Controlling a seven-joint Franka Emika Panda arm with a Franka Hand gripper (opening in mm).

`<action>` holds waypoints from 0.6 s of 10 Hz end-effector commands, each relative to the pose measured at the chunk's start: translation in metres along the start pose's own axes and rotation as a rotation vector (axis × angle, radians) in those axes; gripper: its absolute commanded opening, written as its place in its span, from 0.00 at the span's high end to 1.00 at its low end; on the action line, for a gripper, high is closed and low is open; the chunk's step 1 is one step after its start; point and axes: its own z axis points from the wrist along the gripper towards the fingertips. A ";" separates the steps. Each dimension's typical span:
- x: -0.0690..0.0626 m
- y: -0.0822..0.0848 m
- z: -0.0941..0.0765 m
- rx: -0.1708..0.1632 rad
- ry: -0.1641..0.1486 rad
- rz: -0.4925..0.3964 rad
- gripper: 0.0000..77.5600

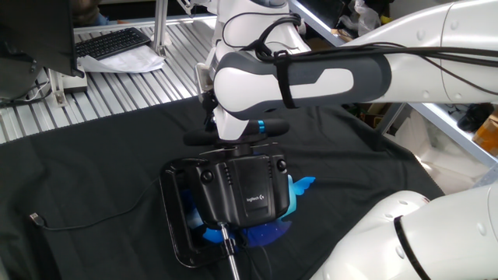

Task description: Rotate the steering wheel 90 degrees counterclockwise

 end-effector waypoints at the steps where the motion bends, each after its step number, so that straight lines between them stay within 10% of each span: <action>1: -0.001 0.001 0.000 -0.003 -0.004 0.000 0.99; 6: -0.001 0.001 0.000 -0.005 -0.010 0.002 0.99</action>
